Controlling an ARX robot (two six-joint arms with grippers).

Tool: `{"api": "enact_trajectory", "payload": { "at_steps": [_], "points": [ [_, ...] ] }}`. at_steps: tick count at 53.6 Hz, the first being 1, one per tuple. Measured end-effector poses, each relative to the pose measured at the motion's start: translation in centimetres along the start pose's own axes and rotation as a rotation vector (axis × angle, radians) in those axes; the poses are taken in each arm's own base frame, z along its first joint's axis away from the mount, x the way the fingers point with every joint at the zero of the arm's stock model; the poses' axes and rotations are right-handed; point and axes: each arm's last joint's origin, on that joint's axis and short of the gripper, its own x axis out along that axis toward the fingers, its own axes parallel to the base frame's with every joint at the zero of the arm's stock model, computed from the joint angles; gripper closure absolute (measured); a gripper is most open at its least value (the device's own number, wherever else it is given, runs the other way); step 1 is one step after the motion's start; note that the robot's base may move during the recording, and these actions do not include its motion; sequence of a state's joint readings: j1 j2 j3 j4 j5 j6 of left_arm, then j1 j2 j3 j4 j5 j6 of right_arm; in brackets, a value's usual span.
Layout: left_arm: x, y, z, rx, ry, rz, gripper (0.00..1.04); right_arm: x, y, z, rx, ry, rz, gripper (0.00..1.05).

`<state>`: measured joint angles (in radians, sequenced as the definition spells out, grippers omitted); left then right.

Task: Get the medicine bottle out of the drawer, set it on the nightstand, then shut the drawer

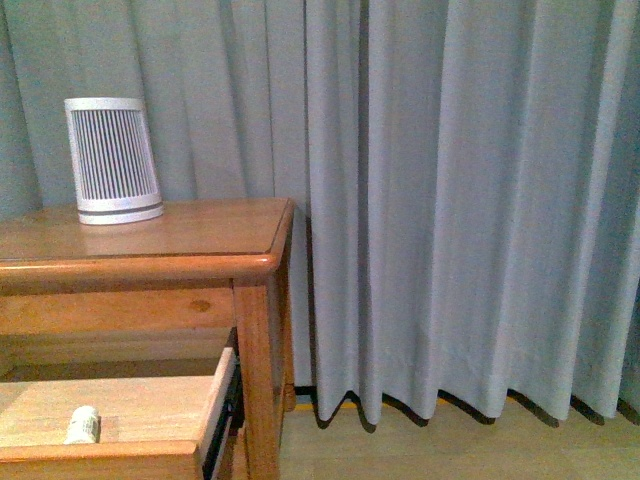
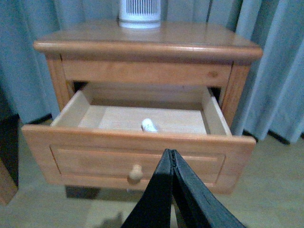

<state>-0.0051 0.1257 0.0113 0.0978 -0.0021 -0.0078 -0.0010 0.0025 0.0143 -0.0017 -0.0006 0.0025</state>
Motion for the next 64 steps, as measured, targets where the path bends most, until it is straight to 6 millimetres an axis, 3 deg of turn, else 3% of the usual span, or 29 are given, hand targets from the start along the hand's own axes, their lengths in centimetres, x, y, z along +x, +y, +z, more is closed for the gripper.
{"api": "enact_trajectory", "payload": {
  "at_steps": [29,34,57,59,64],
  "points": [
    [-0.75,0.01,-0.01,0.002,-0.023,0.001,1.02,0.00,0.00,0.00,0.000,0.000,0.000,0.07],
    [-0.75,0.01,-0.01,0.002,-0.023,0.001,0.89,0.00,0.00,0.00,0.000,0.000,0.000,0.07],
    [-0.76,0.00,-0.02,0.003,-0.023,-0.001,0.10,0.00,0.00,0.00,0.000,0.000,-0.001,0.07],
    [-0.76,0.00,-0.02,0.004,-0.023,-0.001,0.05,0.00,-0.01,0.02,0.000,-0.002,-0.002,0.07],
    [-0.78,0.00,-0.02,0.004,-0.023,-0.001,0.07,0.00,0.01,0.00,0.000,0.000,0.001,0.07]
  ]
}}
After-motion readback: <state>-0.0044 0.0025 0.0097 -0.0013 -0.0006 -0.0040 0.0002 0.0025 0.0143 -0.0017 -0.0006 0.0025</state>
